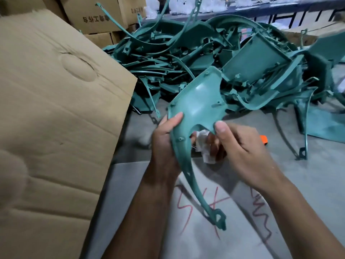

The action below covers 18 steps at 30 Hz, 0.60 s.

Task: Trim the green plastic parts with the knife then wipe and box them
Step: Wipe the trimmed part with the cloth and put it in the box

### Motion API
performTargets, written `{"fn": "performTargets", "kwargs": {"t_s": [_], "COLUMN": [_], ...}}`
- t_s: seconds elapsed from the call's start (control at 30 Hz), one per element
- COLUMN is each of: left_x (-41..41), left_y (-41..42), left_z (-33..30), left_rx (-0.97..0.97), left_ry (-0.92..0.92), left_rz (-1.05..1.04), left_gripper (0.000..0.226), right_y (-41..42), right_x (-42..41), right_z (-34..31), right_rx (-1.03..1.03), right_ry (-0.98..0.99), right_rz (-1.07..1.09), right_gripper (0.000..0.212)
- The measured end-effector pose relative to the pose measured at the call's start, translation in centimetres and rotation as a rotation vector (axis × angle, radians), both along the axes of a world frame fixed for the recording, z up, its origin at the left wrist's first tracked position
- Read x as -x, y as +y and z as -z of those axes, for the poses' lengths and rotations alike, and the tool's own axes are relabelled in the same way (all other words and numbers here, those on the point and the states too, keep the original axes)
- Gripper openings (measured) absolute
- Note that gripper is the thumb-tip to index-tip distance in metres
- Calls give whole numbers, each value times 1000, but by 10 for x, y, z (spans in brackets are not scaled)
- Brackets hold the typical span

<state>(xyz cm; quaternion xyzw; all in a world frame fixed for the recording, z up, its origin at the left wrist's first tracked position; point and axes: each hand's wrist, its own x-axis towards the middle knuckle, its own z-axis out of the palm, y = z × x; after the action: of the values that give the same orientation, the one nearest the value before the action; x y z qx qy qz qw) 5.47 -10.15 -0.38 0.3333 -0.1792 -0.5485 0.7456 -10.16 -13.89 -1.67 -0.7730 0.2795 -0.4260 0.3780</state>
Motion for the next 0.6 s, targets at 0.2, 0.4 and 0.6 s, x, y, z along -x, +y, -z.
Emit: {"fn": "performTargets", "kwargs": {"t_s": [0.2,0.4,0.6], "left_x": [4,-38,-96], "left_y": [-9,-1,24], "left_z": [-66,-113,-101], "left_rx": [208,260,226], "left_ry": [37,56,109], "left_rz": [-389,-603,-782], "left_gripper": [38,32,30], "right_y": [8,-8,-7], "right_x": [20,-26,-119], "right_z": [-19,-67,-147], "right_rx": [-267,210,182], "right_ry": [-91,-170,-368], "right_rz": [-314,3,-120], "right_gripper": [73,29,38]}}
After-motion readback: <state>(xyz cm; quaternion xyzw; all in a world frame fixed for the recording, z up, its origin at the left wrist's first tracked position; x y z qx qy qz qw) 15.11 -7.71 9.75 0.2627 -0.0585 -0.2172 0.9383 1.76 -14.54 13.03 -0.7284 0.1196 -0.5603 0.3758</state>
